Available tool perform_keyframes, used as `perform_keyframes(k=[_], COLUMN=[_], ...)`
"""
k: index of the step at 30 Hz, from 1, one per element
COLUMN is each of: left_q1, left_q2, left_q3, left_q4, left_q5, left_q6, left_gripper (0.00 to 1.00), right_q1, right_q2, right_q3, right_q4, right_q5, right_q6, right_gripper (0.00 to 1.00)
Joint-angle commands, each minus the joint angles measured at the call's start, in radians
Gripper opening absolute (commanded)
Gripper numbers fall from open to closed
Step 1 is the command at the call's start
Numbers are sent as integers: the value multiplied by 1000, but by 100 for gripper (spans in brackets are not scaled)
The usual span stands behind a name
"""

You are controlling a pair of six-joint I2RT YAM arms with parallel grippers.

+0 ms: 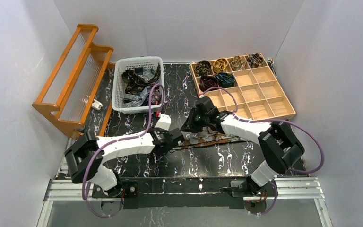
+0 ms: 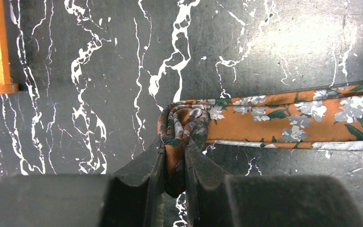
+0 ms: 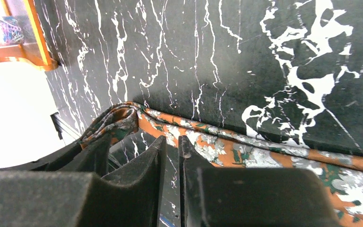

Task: Roll the ties
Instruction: Roll the tie at the center of the board.

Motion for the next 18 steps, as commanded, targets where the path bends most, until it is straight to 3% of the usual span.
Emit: perform_keyframes(k=[1,5,9,18], left_q1=[-39,-53,-61,-61], left_q2=[75,130,173,203], left_q3=[79,123,148,158], left_q4=[-94,-95,-62,94], left_q5=[-113,-93,-50,59], left_q6=[-95,-115,-110,-86], left_gripper=[2,8,25,46], right_q1=[-28,-41,-49,-59], right_q2=[-52,-54,-51,-47], right_q3=[-26,-38,-50,-62], right_q4=[-6,-6,-3,-2], right_q5=[30,20,4,-31], right_q6=[-6,-10,-14,-26], right_gripper=[24,24,25,25])
